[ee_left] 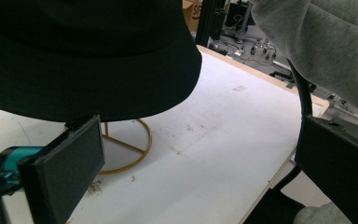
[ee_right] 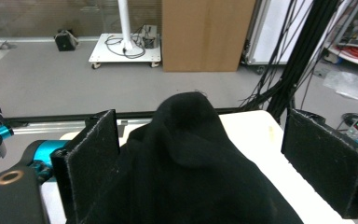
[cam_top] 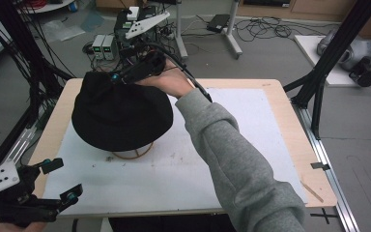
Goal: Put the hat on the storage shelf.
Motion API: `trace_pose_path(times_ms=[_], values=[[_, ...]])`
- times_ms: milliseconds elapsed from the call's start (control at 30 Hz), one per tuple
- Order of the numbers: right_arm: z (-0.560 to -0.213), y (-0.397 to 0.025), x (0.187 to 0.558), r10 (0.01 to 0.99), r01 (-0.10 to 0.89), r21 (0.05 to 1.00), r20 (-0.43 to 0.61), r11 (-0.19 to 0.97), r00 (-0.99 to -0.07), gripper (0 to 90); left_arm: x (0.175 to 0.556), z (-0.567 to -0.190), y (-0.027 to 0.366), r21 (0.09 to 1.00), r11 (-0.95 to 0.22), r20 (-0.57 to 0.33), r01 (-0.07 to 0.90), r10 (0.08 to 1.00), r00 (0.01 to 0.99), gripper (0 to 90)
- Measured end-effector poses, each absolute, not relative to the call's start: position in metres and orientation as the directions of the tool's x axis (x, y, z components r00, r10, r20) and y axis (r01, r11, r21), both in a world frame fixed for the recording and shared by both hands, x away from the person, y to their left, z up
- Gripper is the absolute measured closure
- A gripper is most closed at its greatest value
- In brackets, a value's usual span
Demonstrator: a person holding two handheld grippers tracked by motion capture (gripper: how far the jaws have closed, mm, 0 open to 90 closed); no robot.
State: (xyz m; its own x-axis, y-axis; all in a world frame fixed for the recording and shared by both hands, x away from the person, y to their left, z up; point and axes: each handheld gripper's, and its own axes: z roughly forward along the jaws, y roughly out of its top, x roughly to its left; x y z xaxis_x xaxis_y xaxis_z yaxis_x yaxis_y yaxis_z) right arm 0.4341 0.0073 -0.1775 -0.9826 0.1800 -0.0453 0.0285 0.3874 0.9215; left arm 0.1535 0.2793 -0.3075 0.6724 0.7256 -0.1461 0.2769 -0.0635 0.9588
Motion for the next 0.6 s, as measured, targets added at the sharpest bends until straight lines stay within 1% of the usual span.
trace_pose_path(times_ms=[200, 400, 600], values=[[-0.181, -0.015, 0.437, 0.221, 0.048, 0.929, -0.037, 0.367, -0.975, 10.8, 0.157, -0.309, 0.278, 0.958, -0.062, -0.152, 0.281, 0.721, 0.676, 1.8], [-0.182, -0.039, 0.440, 0.261, 0.086, 0.934, -0.007, 0.347, -0.965, 10.7, 0.161, -0.309, 0.273, 0.957, -0.071, -0.148, 0.283, 0.716, 0.683, 1.8], [-0.182, -0.062, 0.438, 0.294, 0.093, 0.944, -0.005, 0.316, -0.956, 10.7, 0.163, -0.310, 0.273, 0.955, -0.074, -0.151, 0.288, 0.714, 0.684, 1.8]])
